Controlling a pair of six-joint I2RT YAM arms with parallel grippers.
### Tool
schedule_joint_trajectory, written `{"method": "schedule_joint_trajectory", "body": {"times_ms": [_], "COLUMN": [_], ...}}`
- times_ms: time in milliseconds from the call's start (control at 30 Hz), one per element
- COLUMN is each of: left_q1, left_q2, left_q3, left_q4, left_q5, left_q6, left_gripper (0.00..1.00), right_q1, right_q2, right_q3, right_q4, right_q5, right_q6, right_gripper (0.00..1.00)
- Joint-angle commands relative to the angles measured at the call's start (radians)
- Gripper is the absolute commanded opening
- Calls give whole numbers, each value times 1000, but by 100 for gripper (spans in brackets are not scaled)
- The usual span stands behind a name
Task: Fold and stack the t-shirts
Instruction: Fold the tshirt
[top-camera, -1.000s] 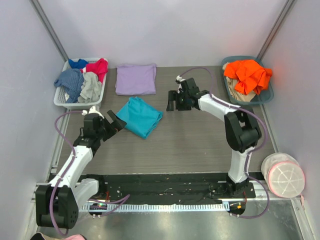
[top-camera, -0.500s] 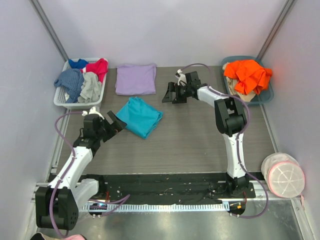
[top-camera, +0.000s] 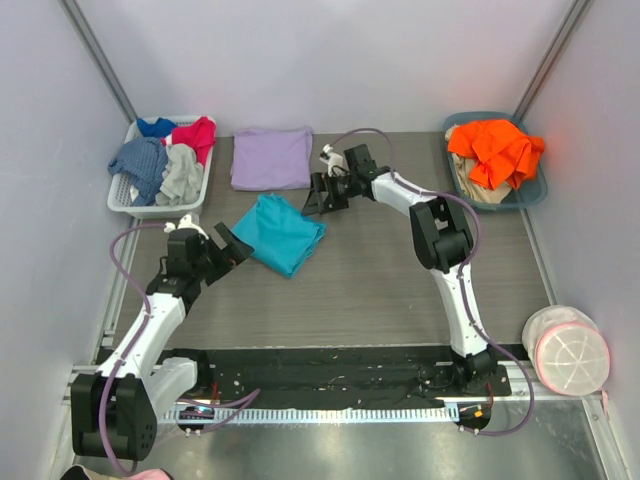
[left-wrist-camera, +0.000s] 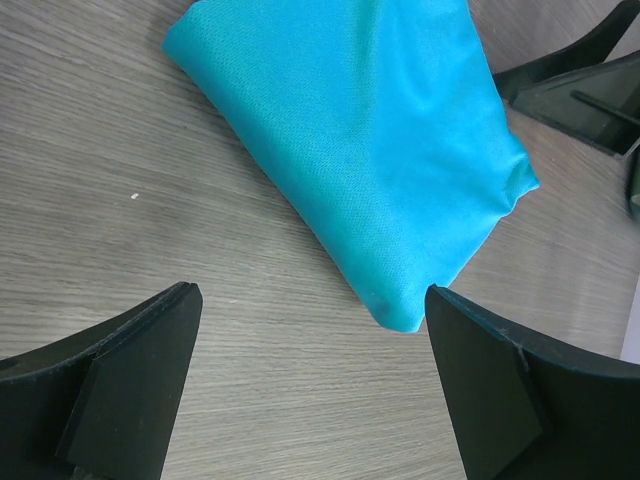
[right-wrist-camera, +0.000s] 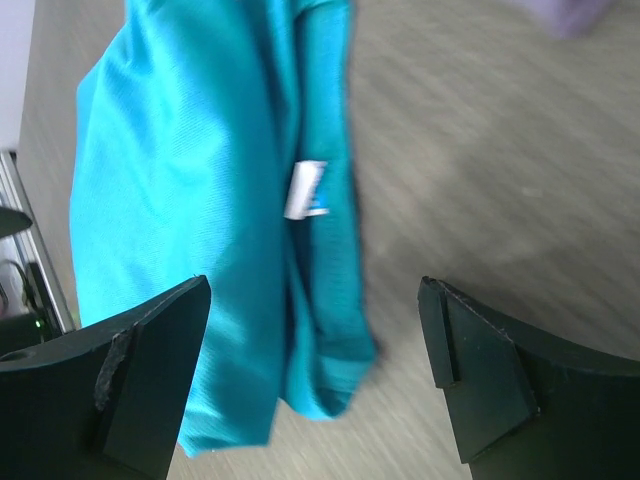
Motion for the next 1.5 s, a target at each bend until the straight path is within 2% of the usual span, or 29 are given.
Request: {"method": "schedule_joint_trajectory", "body": {"times_ms": [0, 333, 367, 400, 467, 500, 567, 700, 867, 1033, 1233, 1400, 1433, 1467], "left_q1": [-4, -3, -3, -3, -3, -3, -1, -3, -3, -3, -3, -4, -3, -3], "left_q2": [-25, -57, -57, -57, -60, -61, -64, -72, -77, -77, -98, -91, -91, -92], "left_q3": [-9, -38, -40, -40, -43, -44, -44, -44, -55, -64, -70, -66, -69, -69], "left_q4": [3, 1, 0, 0, -2, -1, -2, -10, -13, -11, -23, -28, -31, -30], "left_q5": [13, 9, 9, 9, 9, 10, 12, 13, 13, 24, 29, 41, 43, 44], "left_q6": [0, -6, -4, -4, -4, -6, -4, 2, 2, -1, -3, 2, 2, 0], "left_gripper": [100, 100, 100, 100, 100, 100, 100, 100, 100, 100, 100, 100, 100, 100], "right_q1": [72, 140, 141, 141, 143, 143, 143, 155, 202, 331, 437, 463, 465, 466], "right_q2": [-15, -38, -42, -50, -78, -100, -133, -246, -447, -594, -729, -795, -805, -812], "right_q3": [-54, -167, -180, -195, -249, -291, -344, -559, -788, -991, -1141, -1246, -1249, -1250], "right_q4": [-105, -105, -101, -95, -69, -59, -20, 88, 256, 390, 405, 396, 384, 378], "right_q5": [14, 37, 40, 42, 68, 77, 108, 174, 298, 525, 839, 955, 959, 968], "right_q6": [-71, -76, -75, -64, -43, -14, 22, 120, 348, 554, 784, 925, 929, 929], "right_gripper": [95, 93, 87, 69, 42, 18, 1, 1, 1, 1, 1, 2, 21, 30]}}
